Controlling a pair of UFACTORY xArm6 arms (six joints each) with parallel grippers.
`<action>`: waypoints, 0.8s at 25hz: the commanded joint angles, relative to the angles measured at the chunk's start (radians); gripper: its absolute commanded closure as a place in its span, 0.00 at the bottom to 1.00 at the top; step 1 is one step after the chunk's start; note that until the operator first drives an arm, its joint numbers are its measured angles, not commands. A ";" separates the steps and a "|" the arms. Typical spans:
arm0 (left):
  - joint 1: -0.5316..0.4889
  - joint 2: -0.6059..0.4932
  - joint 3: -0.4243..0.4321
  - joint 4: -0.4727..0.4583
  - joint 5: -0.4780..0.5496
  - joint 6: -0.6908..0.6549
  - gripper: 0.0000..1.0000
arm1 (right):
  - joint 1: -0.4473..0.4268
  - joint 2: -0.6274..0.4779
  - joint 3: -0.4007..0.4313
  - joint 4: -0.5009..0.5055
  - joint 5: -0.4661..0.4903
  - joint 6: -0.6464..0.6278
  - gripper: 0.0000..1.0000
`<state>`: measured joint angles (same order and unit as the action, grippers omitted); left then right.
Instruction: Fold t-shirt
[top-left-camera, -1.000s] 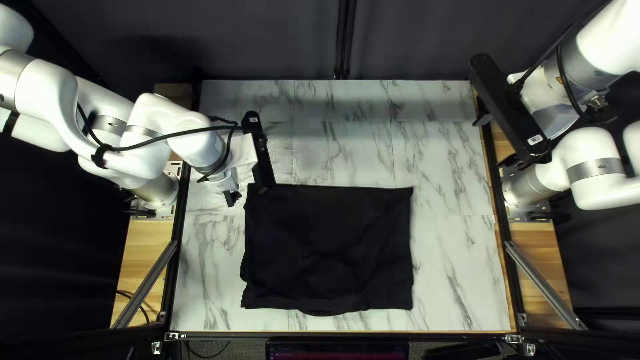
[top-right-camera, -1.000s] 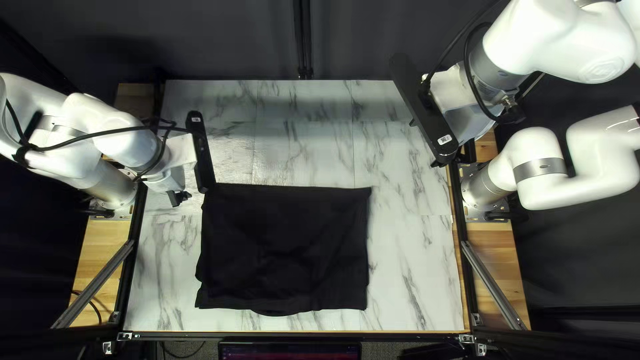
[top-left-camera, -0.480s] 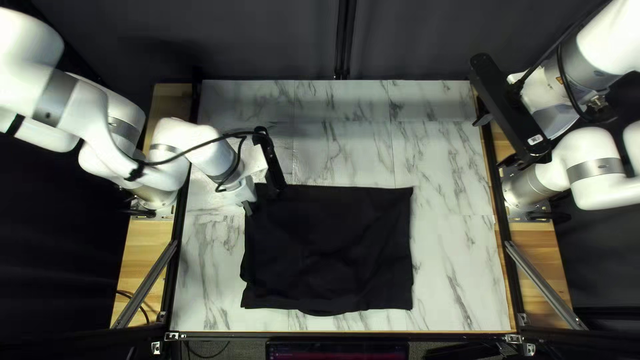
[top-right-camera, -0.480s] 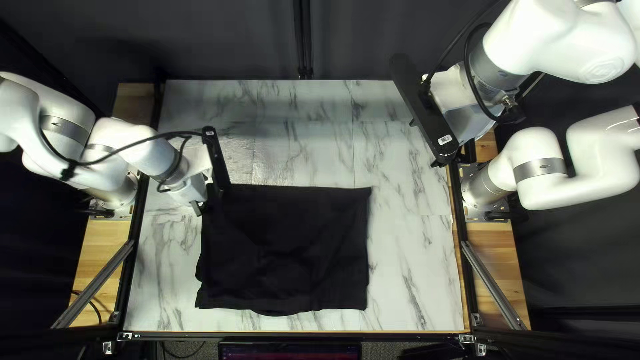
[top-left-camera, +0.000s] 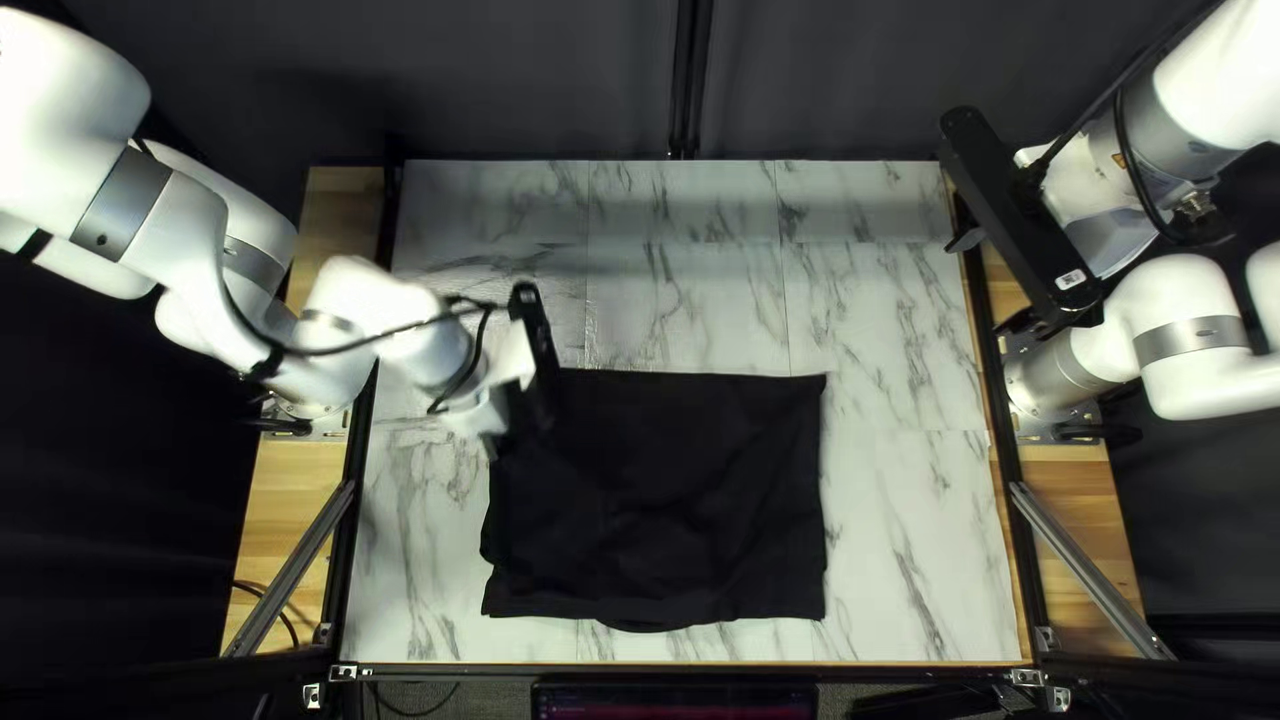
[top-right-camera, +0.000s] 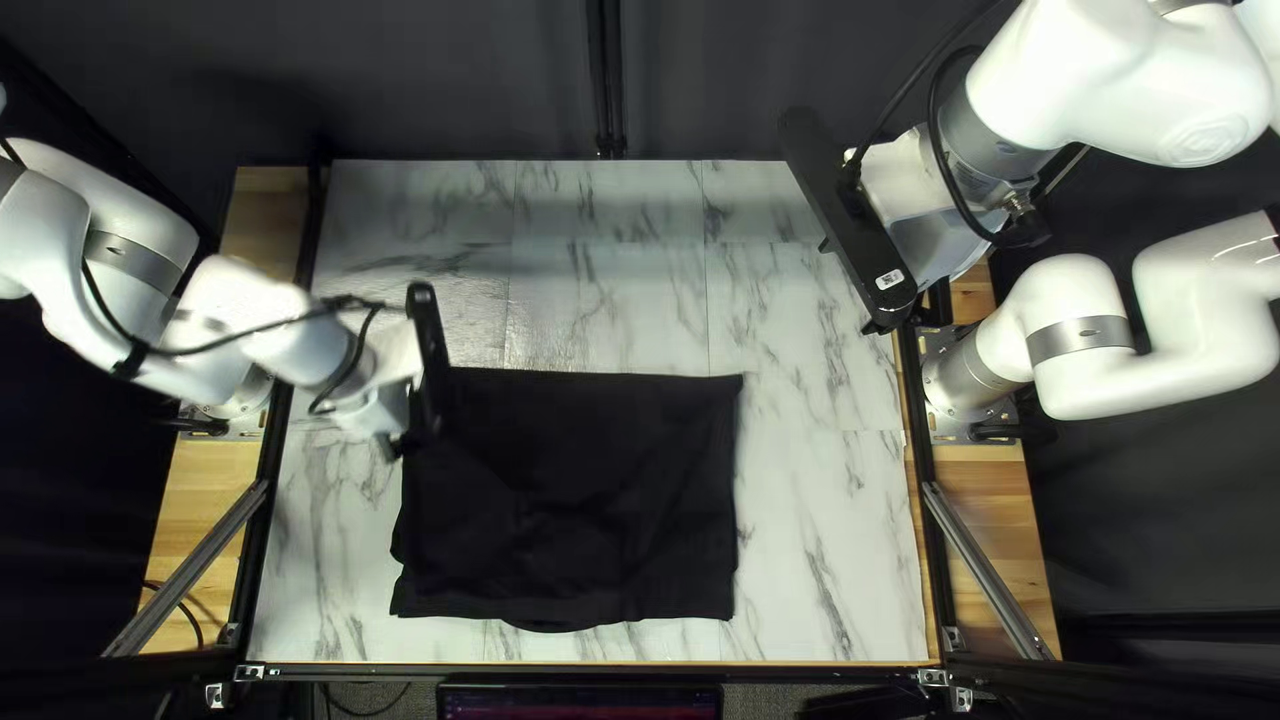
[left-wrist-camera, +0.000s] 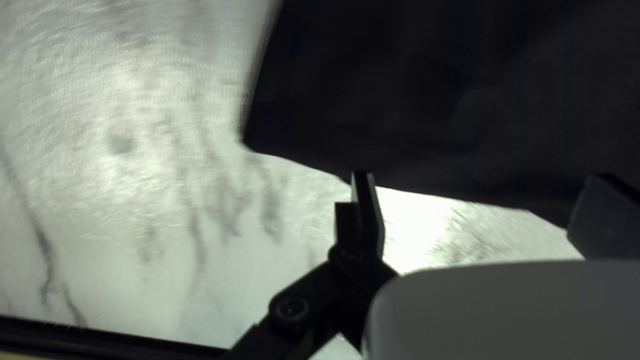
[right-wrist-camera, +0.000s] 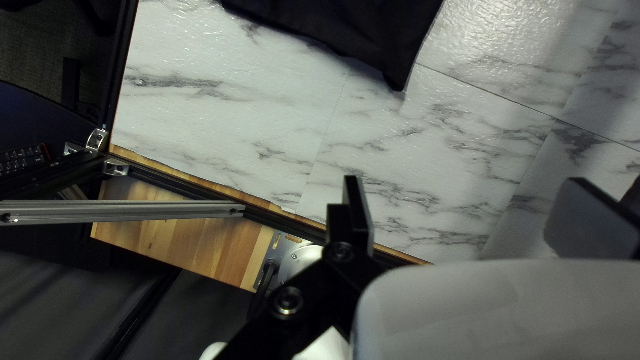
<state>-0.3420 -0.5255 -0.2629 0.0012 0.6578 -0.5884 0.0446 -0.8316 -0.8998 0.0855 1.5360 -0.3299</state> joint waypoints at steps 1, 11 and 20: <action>-0.157 0.097 -0.068 -0.041 -0.048 0.098 0.00 | 0.000 0.000 0.000 0.000 0.000 0.000 0.00; -0.198 0.193 -0.113 -0.154 -0.045 0.326 0.00 | 0.000 0.000 0.000 0.000 0.000 0.000 0.00; -0.311 0.284 -0.174 0.049 -0.091 0.195 0.00 | 0.000 0.000 0.000 0.000 0.000 0.000 0.00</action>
<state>-0.5770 -0.3081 -0.3831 -0.0901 0.5899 -0.3042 0.0447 -0.8316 -0.8998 0.0855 1.5360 -0.3299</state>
